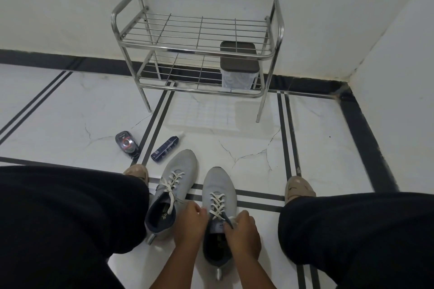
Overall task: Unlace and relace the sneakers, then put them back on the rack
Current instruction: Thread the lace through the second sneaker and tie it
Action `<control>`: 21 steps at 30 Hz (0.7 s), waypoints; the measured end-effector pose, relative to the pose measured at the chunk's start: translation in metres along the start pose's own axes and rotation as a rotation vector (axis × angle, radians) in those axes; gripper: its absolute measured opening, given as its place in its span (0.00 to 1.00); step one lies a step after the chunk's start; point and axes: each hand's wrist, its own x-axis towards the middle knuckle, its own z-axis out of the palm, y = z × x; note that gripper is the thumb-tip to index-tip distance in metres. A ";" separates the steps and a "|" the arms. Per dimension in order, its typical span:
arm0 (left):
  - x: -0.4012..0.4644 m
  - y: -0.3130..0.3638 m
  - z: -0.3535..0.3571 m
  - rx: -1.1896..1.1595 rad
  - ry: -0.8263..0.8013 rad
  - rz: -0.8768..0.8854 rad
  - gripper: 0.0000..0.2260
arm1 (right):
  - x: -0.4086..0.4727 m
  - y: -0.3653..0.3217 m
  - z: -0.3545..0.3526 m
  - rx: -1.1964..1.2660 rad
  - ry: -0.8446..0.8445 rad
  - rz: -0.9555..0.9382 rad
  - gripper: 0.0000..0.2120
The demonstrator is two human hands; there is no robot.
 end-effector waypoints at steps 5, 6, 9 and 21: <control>-0.012 -0.004 0.006 0.117 -0.040 0.137 0.10 | 0.001 -0.006 0.002 -0.013 0.015 -0.149 0.07; -0.012 -0.005 0.007 0.125 -0.026 0.157 0.09 | 0.002 -0.005 0.003 -0.021 0.024 -0.162 0.05; -0.010 -0.005 0.006 0.127 0.006 0.176 0.08 | 0.002 -0.003 0.003 -0.024 0.053 -0.168 0.03; 0.001 0.001 0.005 0.144 -0.058 0.200 0.06 | 0.003 0.001 0.004 0.019 0.016 -0.131 0.08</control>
